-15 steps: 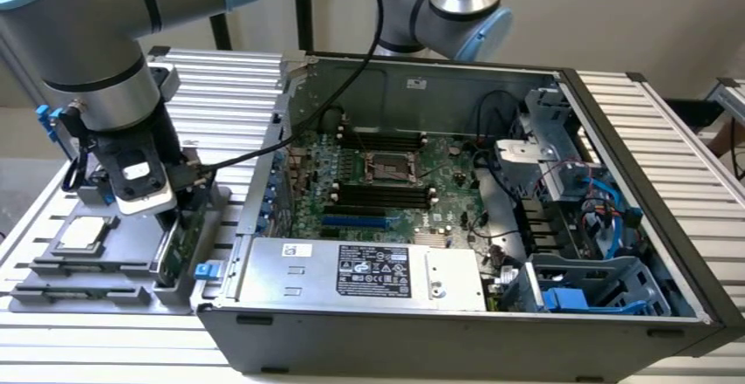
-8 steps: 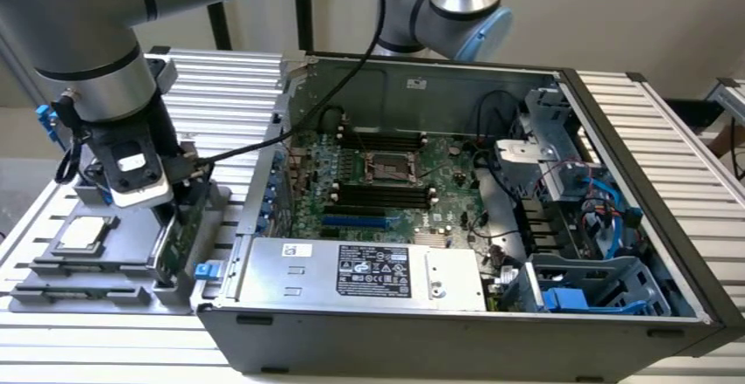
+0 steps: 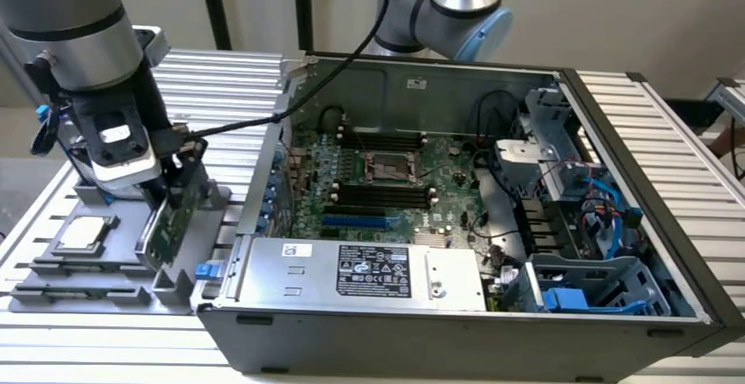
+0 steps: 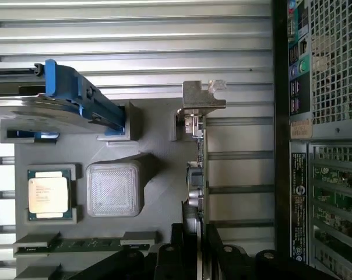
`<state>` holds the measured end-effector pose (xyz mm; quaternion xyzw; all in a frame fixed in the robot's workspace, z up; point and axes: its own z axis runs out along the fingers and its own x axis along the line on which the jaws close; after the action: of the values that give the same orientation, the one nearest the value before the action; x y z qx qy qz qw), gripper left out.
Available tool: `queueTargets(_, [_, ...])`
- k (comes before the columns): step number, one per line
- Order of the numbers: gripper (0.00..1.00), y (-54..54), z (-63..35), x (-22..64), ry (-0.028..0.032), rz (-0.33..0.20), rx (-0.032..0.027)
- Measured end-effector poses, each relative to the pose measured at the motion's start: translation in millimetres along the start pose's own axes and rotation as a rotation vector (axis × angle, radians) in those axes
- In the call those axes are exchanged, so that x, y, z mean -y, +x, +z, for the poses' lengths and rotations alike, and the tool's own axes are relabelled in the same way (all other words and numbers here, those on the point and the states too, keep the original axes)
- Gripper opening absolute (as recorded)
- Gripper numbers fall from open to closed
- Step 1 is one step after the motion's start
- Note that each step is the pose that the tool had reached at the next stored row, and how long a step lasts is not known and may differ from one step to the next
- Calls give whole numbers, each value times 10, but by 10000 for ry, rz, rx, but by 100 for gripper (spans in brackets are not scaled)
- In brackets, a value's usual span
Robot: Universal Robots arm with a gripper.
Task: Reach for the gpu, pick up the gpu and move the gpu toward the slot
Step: 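Pick up the gpu and move the gpu toward the slot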
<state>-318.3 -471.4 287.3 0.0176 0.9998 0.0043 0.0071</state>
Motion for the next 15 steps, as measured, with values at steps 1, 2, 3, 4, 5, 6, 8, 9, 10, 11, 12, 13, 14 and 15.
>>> queueTargets(1, [26, -1, -48, 2, 0, 0, 1])
queueTargets(2, [26, -2, -94, 4, 0, -1, 1])
queueTargets(3, [26, -2, -138, 6, 0, -1, 1])
queueTargets(4, [26, -3, -183, 8, 0, -2, 0])
queueTargets(5, [26, -4, -230, 12, -1, -3, 1])
queueTargets(6, [26, -5, -273, 15, -1, -4, 2])
queueTargets(8, [26, -7, -366, 25, -1, -7, 1])
queueTargets(9, [26, -11, -411, 31, -1, -10, 1])
queueTargets(10, [26, -18, -456, 38, 0, -14, 0])
queueTargets(11, [26, -28, -501, 44, -1, -19, 0])
queueTargets(12, [26, -42, -546, 50, -1, -23, -1])
queueTargets(13, [26, -58, -594, 56, -2, -28, -3])
queueTargets(14, [26, -77, -637, 60, -5, -32, -4])
queueTargets(15, [26, -100, -682, 63, -6, -37, -8])
